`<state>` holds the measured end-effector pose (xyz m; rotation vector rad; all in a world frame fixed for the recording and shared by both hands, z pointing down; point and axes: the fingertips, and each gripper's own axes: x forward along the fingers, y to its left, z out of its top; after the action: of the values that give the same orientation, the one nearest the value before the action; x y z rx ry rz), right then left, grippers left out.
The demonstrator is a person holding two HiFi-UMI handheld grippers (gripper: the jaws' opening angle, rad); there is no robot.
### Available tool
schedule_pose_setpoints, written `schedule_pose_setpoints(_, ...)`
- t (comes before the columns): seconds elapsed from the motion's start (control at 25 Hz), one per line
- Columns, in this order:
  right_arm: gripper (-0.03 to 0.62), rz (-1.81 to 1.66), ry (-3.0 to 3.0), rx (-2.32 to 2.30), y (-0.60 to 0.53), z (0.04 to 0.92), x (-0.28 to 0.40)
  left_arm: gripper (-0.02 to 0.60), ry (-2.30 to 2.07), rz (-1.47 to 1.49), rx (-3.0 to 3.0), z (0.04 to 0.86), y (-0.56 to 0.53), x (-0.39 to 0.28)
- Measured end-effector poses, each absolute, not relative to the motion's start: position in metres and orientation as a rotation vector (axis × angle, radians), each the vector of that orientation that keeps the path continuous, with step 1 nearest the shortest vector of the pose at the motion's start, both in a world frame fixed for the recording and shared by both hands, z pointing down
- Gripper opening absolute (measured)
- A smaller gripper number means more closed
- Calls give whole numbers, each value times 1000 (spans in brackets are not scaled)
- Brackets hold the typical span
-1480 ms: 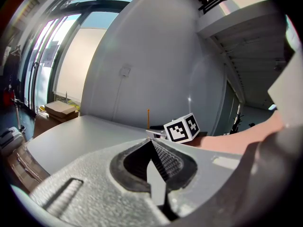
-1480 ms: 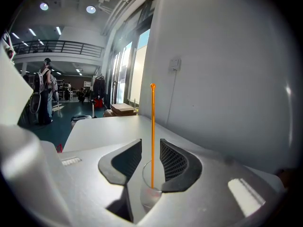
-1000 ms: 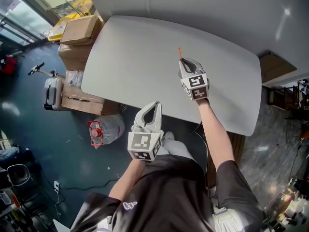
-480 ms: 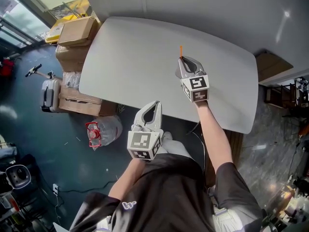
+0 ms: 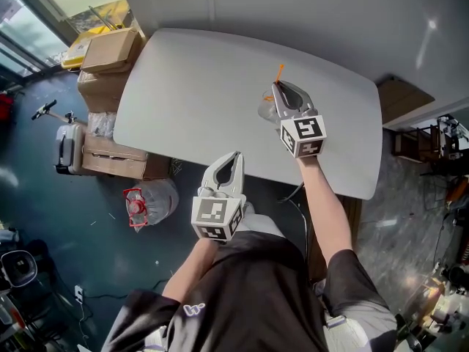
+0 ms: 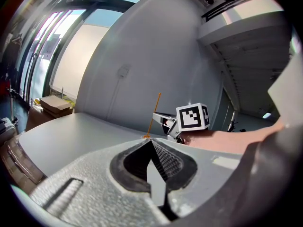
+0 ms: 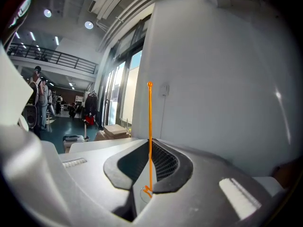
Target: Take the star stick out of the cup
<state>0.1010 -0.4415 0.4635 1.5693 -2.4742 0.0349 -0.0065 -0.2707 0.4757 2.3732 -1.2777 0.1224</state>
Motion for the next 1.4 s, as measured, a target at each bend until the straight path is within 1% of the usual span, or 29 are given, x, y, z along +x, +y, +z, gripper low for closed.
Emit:
schedule_pose_setpoints(0.36, 18, -23, -2539, 1659, -405, 421, 108, 2, -1279, 94, 2383, 467, -266, -9)
schedule_pose_setpoints(0.72, 18, -72, -2555, 1733, -343, 392, 124, 2, -1252, 74, 2417, 461, -260, -5)
schedule_pose_setpoints(1.0, 18, 9, -2549, 1785, -295, 394, 138, 2, -1227, 74, 2432, 460, -255, 2)
schedule_pose_setpoints(1.4, 18, 80, -2572, 1799, -249, 385, 136, 2, -1180, 87, 2465, 461, -250, 21)
